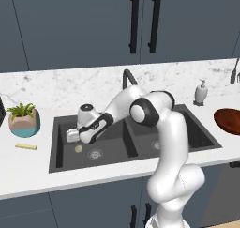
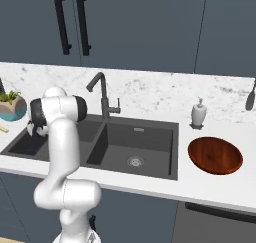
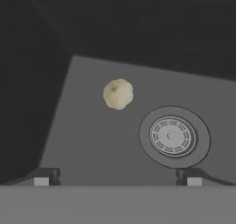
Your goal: Pick the garlic from the sink and place it in the bowl. Then pick the bowl and place it in the microwave. Then close the microwave door and press the start button.
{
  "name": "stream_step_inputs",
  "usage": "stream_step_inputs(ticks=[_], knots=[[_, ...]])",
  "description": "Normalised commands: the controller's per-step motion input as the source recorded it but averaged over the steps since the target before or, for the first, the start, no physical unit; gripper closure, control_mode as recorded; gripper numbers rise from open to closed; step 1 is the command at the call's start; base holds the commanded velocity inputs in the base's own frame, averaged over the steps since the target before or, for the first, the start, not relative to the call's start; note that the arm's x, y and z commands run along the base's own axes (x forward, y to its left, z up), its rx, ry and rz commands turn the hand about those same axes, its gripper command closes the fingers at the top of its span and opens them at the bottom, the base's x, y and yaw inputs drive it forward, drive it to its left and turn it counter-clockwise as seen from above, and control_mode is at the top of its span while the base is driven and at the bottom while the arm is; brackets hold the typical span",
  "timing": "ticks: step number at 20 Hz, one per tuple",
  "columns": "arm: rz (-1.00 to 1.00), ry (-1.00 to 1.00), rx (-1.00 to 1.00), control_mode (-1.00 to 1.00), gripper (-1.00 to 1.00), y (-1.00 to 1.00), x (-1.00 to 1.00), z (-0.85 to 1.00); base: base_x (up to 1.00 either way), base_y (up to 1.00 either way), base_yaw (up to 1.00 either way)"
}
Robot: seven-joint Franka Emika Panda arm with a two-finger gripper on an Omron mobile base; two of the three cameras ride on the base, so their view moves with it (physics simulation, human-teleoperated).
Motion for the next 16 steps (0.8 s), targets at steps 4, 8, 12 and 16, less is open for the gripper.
stream_step_inputs(ticks=[4, 8, 12, 16], knots=[[0.0, 0.02, 0.0, -1.0, -1.0, 0.03, 0.25, -0.37, 0.0, 0.0, 0.0], [0.0, 0.02, 0.0, -1.0, -1.0, 0.05, 0.24, -0.28, 0.0, 0.0, 0.0], [0.0, 0.0, 0.0, -1.0, -1.0, 0.18, 0.28, -0.37, 0.0, 0.0, 0.0], [0.0, 0.01, 0.0, -1.0, -1.0, 0.17, 0.19, -0.35, 0.0, 0.0, 0.0]])
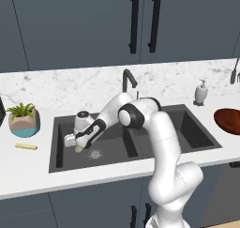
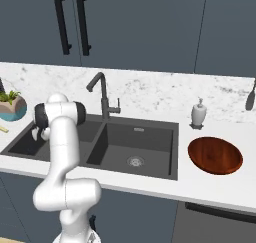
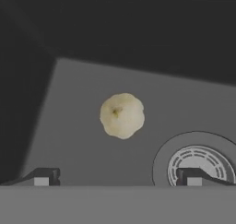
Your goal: Pick the garlic from the sink and place it in the bowl. Then pick the bowl and place it in the microwave. Then close the microwave door and press the start button.
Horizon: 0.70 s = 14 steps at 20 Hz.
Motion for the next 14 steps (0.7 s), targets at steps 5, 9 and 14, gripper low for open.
stream_step_inputs(ticks=[5, 9, 14], knots=[[0.0, 0.04, 0.0, -1.0, -1.0, 0.06, 0.24, -0.28, 0.0, 0.0, 0.0], [0.0, 0.01, 0.0, -1.0, -1.0, 0.01, 0.27, -0.27, 0.0, 0.0, 0.0], [0.0, 0.0, 0.0, -1.0, -1.0, 0.01, 0.19, -0.27, 0.0, 0.0, 0.0]])
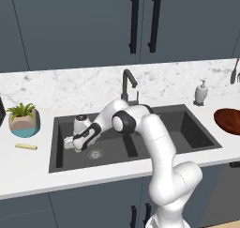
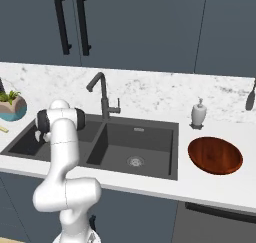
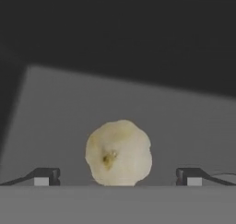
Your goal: Pick the garlic from the sink and place it in the bowl. Then pick the bowl and place it in the microwave. Then close the microwave door and press the start button.
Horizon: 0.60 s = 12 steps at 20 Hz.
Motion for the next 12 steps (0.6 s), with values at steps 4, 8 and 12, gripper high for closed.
stream_step_inputs(ticks=[4, 8, 12], knots=[[0.0, 0.0, 0.0, -1.0, -1.0, 0.05, 0.21, -0.25, 0.0, 0.0, 0.0], [0.0, 0.0, 0.0, -1.0, -1.0, 0.11, 0.15, -0.23, 0.0, 0.0, 0.0], [0.0, 0.0, 0.0, -1.0, 1.0, 0.03, 0.01, -0.22, 0.0, 0.0, 0.0]])
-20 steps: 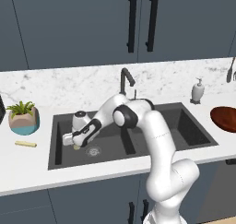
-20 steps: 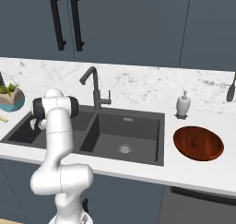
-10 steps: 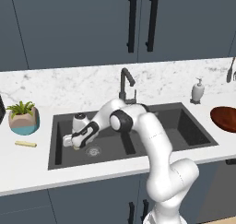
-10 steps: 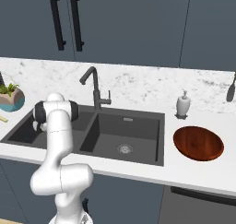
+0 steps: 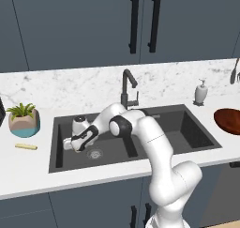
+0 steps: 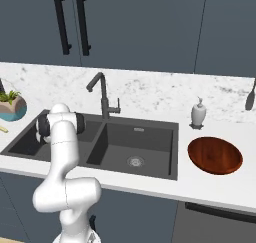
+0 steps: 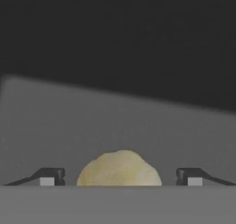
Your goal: Pick the garlic from the sink and place it in the bowl. Then pick the bowl and place it in the microwave. Then close the microwave door and press the start button.
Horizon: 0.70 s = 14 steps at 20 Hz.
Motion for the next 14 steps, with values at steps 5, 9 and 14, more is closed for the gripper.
stream_step_inputs(ticks=[5, 9, 14], knots=[[0.0, 0.04, 0.0, -1.0, 1.0, 0.0, -0.02, -0.13, 0.0, 0.0, 0.0], [-0.02, 0.08, 0.0, -1.0, 1.0, 0.0, -0.18, -0.03, 0.0, 0.0, 0.0], [-0.12, -0.13, 0.0, -1.0, 1.0, -0.05, -0.56, 0.56, 0.0, 0.0, 0.0]])
